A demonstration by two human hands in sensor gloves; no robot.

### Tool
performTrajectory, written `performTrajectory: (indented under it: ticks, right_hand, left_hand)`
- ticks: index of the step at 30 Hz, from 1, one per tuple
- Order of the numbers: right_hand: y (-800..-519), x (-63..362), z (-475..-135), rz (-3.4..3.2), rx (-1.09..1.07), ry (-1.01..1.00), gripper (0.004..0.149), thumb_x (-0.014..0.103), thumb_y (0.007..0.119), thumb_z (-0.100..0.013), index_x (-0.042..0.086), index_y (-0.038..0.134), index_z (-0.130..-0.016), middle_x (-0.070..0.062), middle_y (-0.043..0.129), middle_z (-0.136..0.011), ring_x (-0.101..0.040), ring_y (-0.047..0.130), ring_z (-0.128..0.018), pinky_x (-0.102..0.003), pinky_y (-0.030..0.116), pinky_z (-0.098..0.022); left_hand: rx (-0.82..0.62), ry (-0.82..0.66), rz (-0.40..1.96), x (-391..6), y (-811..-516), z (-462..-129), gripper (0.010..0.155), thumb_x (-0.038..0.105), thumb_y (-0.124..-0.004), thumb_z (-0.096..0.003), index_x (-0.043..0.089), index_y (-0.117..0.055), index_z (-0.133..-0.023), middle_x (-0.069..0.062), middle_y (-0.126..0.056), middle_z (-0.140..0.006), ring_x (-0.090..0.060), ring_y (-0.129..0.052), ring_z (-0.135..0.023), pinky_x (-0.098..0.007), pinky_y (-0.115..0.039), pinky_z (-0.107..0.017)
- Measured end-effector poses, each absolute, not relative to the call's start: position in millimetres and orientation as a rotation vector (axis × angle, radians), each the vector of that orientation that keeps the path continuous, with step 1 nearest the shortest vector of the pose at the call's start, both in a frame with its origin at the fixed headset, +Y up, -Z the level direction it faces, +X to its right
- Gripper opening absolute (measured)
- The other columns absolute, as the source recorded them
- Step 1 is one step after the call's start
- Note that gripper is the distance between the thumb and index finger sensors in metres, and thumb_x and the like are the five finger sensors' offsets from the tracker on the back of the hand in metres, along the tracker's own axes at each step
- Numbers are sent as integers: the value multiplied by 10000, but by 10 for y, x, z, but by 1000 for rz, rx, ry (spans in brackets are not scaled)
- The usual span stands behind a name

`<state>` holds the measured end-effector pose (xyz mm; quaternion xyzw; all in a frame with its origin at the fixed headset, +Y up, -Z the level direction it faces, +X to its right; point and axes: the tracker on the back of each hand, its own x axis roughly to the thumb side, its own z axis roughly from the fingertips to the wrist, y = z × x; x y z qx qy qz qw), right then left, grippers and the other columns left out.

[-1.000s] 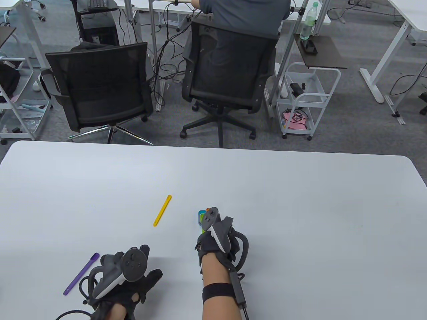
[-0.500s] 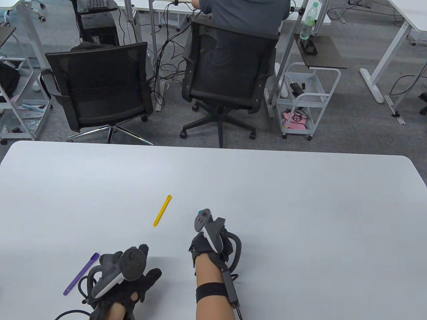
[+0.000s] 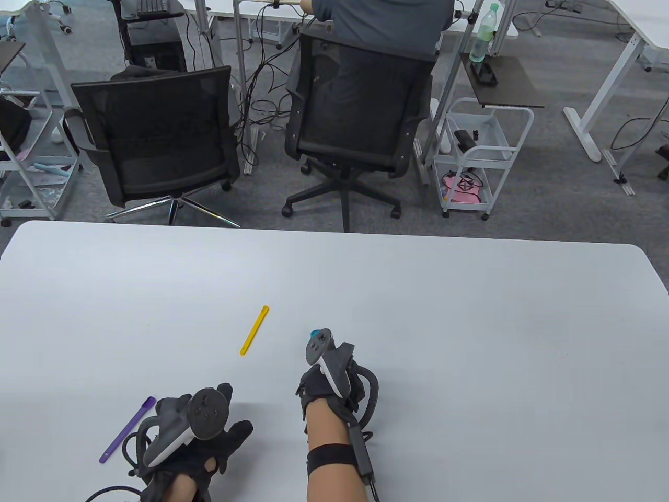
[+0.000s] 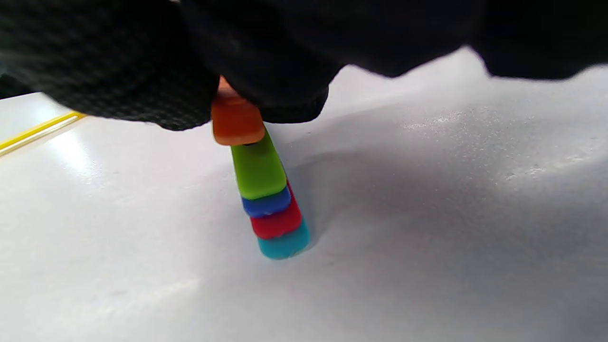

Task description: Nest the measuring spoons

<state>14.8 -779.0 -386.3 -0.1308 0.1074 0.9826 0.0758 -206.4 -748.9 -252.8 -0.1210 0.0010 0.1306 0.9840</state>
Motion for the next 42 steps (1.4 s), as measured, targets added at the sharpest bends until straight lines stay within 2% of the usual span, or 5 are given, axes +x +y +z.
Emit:
performTrajectory:
  ticks: [21,25,30,35,42]
  right_hand:
    - [-7657,422,-3848,2880,-330,277,715,632,905,-361,58,885,-785,69,981,-377,-102,935,-107,-425,894,-166]
    - [-7468,664,-3843,2816,-60,177,843,668,845,-375,87,707,-971,-103,916,-728,-330,958,-473,-615,770,-444]
    - [-7244,1116,-3749,2926,146,190,1000,744,779,-360,191,429,-1116,-181,453,-1173,-563,569,-999,-861,394,-613]
    - [-7163,1619,-3629,2828,291,264,1018,748,752,-363,259,285,-1124,-146,171,-1206,-578,230,-1076,-886,220,-611]
    - [-7339,2173,-3452,2851,404,325,1045,764,750,-348,295,204,-1106,-128,59,-1183,-561,98,-1069,-882,183,-617]
  left_hand:
    - [-253,0,266,-2063,-7503,-2525,954,694,-739,-476,143,-474,-1208,-216,-561,-1225,-629,-536,-1104,-822,-280,-682]
    - [-257,-8,265,-2046,-7512,-2527,953,694,-737,-477,145,-467,-1209,-211,-558,-1226,-622,-535,-1107,-819,-283,-687]
    - [-268,-32,260,-1984,-7531,-2531,957,695,-735,-476,149,-454,-1210,-210,-547,-1229,-620,-523,-1112,-819,-276,-688]
    - [-268,-61,246,-1926,-7522,-2515,956,693,-734,-477,150,-451,-1211,-210,-535,-1234,-619,-504,-1119,-822,-261,-685]
    - [-253,-62,226,-1893,-7507,-2497,959,694,-733,-475,154,-444,-1213,-207,-526,-1237,-620,-492,-1122,-823,-257,-685]
